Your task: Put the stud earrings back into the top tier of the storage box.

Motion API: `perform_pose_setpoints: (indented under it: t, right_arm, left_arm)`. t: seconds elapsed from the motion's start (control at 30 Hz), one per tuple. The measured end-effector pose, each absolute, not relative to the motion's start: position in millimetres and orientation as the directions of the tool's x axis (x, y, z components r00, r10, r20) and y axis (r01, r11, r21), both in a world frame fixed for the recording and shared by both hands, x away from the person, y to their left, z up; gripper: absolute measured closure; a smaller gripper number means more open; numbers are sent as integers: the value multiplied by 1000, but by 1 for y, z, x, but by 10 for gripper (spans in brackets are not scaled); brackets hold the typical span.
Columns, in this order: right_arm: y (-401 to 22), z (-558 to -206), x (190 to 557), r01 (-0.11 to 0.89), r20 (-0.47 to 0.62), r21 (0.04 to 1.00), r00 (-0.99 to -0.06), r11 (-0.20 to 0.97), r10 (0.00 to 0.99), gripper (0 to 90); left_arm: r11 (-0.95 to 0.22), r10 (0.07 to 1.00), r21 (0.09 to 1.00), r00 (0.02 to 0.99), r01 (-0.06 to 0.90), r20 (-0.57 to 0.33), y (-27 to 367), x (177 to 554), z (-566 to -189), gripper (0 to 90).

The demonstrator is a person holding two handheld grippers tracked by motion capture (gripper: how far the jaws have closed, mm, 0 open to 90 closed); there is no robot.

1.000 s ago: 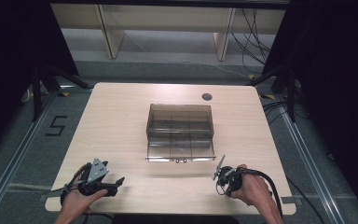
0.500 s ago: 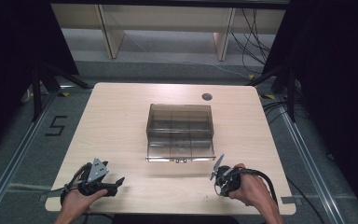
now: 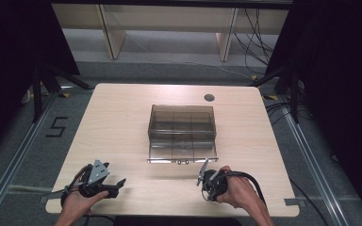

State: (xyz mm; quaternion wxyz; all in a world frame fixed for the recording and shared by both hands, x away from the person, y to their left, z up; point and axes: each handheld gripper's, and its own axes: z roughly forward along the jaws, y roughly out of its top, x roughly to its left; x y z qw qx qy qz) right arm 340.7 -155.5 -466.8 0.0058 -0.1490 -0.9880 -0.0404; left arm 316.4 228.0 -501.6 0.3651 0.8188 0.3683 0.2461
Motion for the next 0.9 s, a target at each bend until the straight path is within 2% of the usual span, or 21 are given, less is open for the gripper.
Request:
perform_pose_setpoints:
  t: [0.1,0.2,0.3,0.7,0.9]
  right_arm:
    - [-153,-470,342,271,27,81,-962,959,270,795]
    - [-152,-471,339,306,25,53,-952,951,305,801]
    - [-151,-475,343,253,25,57,-967,966,252,809]
    - [-147,-475,343,257,20,18,-966,966,257,859]
    - [-151,-467,344,251,26,35,-968,967,250,900]
  left_arm:
    - [-464,777,780,616,420,130,228,316,-501,151]
    - [-459,779,784,614,419,128,228,316,-501,151]
    - [-458,777,784,618,419,123,228,317,-501,151]
    - [-463,775,780,620,422,125,228,316,-501,151]
    - [-457,786,783,603,421,135,228,317,-502,151]
